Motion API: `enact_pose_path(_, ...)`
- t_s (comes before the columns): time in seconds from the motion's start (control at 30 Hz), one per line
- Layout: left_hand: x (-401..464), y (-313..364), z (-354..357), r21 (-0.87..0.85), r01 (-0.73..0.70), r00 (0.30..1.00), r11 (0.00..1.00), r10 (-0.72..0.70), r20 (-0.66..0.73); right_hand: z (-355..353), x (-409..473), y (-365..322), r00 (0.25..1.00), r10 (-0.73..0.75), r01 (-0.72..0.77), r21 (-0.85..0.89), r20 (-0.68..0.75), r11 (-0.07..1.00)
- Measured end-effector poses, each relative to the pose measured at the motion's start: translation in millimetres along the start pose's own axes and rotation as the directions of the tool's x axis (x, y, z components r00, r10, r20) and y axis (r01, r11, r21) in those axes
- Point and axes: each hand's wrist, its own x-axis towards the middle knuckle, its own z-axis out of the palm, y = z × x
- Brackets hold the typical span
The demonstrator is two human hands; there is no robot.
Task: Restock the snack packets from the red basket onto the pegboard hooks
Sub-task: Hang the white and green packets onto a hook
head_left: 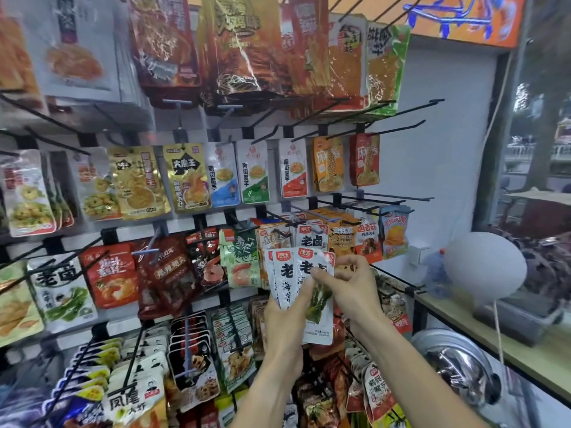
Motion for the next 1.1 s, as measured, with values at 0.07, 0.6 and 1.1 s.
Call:
enact_pose_path(0.07,0.6,-1.6,-0.3,-0.055,0.036,0.999,0.998,-0.036,-0.006,-4.5,3.1,-0.5,0.999,-0.032,0.033,0.014,-0.025,0.999)
enact_pose_path(0.6,-6.4,19.4,-19.6,-0.06,0.017,0.998,0.998,-0.02,-0.059,-4.1,37.4,-22.2,0.977,-0.205,0.188,-0.222,-0.057,0.957)
enact_pose_path(1.1,26.1,-10.0,-44.6,-0.078,-0.012,1.0,0.997,0.011,-0.017,-4.4,30.2,-16.7,0.946,-0.32,0.306,-0.188,-0.049,0.933)
